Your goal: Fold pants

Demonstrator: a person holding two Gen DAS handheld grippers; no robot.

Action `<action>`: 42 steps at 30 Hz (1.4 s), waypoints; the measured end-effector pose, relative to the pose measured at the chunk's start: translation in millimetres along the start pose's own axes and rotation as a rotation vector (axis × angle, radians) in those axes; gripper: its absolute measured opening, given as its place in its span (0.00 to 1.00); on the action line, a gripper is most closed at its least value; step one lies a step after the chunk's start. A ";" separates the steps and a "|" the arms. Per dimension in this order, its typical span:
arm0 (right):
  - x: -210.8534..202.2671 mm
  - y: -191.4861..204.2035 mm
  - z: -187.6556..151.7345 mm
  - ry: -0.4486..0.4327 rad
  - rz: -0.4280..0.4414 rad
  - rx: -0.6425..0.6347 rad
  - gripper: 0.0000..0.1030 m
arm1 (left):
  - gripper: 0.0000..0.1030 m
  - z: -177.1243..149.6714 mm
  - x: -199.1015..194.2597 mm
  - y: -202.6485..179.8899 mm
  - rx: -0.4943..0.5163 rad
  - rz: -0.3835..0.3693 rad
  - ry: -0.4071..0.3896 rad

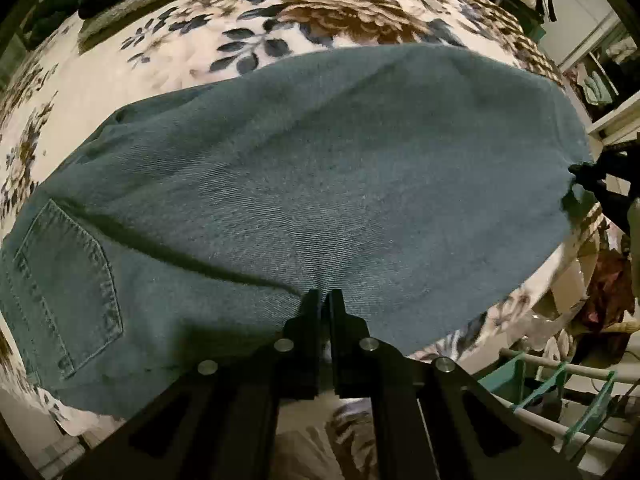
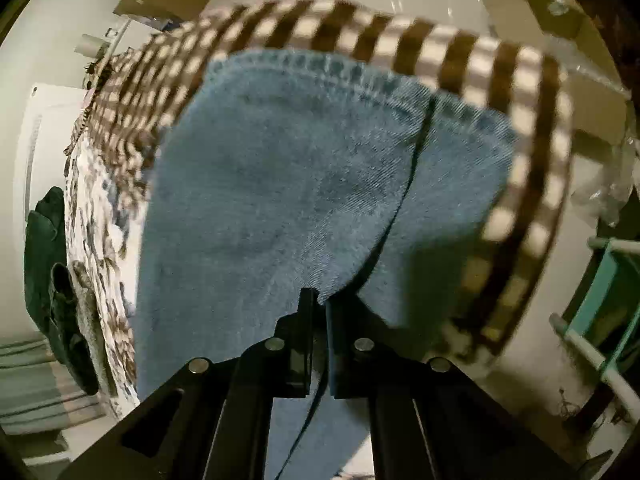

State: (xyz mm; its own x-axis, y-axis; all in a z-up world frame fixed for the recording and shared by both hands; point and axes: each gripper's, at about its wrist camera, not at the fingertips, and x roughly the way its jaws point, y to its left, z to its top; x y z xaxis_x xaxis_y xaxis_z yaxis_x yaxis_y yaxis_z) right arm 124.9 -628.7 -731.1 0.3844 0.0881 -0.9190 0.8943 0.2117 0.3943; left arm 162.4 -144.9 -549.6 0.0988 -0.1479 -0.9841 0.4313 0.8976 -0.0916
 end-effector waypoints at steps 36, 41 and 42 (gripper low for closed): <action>12.1 -21.3 -3.1 0.195 0.018 0.000 0.35 | 0.25 -113.4 61.6 150.9 -1.281 -0.639 0.034; 15.0 -15.7 -3.9 0.185 0.000 -0.013 0.35 | 0.22 -123.8 69.0 148.6 -1.428 -0.678 -0.021; 15.8 -14.2 -4.1 0.183 -0.003 -0.015 0.34 | 0.22 -123.8 67.3 146.2 -1.433 -0.671 -0.035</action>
State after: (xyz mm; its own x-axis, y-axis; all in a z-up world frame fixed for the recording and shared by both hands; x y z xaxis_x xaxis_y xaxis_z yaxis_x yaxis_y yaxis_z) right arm 117.4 -626.3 -751.2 0.3324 0.2631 -0.9057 0.8912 0.2266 0.3929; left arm 121.1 27.8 -648.1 0.2749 -0.6540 -0.7048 -0.7646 0.2957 -0.5726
